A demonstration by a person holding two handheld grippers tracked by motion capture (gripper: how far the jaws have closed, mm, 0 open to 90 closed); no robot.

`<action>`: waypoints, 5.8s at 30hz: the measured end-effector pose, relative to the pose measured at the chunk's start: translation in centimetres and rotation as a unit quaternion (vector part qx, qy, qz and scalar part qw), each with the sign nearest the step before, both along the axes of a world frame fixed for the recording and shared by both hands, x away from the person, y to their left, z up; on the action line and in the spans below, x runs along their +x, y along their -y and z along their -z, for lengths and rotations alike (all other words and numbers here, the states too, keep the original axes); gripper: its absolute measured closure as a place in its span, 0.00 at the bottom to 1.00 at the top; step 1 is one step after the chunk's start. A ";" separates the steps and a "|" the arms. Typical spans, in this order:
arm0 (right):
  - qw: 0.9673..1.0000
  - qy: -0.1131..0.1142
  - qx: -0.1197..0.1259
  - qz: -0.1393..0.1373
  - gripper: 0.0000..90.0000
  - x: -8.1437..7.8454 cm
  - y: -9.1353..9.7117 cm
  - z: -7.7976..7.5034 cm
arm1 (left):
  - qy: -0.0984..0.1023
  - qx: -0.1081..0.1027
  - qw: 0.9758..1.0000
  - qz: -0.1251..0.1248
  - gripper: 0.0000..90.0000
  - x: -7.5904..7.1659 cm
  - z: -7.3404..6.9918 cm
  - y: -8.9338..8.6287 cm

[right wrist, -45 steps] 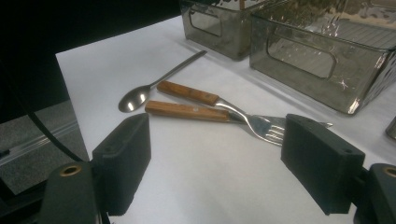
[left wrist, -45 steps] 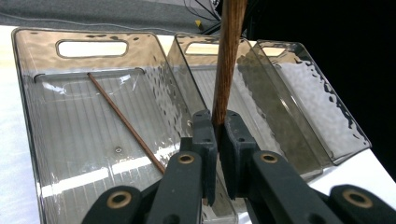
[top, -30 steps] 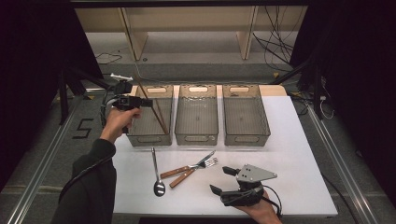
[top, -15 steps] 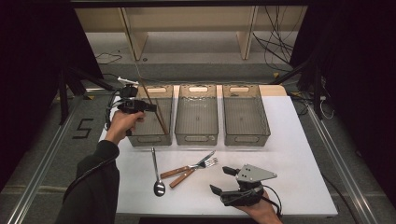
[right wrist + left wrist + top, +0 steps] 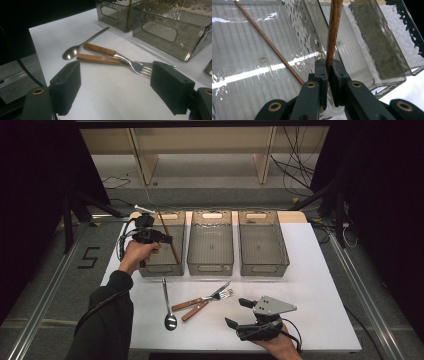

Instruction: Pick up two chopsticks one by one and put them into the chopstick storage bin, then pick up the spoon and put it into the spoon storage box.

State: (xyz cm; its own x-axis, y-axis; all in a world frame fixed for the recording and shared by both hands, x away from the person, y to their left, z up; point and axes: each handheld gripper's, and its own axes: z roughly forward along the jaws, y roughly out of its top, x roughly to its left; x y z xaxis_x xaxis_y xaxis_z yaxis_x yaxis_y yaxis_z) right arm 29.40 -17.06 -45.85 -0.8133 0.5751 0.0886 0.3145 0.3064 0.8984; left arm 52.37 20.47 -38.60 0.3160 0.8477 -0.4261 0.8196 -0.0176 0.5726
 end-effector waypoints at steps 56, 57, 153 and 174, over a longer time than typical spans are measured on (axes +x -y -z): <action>1.000 -0.002 -0.003 0.001 0.28 0.0 -0.1 0.1 | 0.125 0.010 0.992 0.004 0.23 -13.0 0.2 0.8; 1.000 -0.001 -0.002 0.001 0.28 0.0 -0.1 0.1 | 0.122 0.014 0.992 0.004 0.23 -13.2 0.4 0.7; 1.000 0.008 -0.009 0.006 0.28 -0.4 0.1 0.1 | 0.018 0.195 0.980 0.034 0.67 -16.5 9.3 3.6; 1.000 0.008 -0.009 0.005 0.29 -0.4 0.1 0.1 | 0.011 0.196 0.980 0.028 0.83 -16.3 9.1 2.9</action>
State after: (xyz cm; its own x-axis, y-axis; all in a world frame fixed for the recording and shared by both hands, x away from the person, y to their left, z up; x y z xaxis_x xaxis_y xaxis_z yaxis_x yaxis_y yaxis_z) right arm 28.98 -17.13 -45.91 -0.8089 0.5845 0.0644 0.3025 0.3197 0.8979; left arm 36.10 17.59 -47.73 0.3714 0.9263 -0.0642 0.7990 -0.2836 0.5303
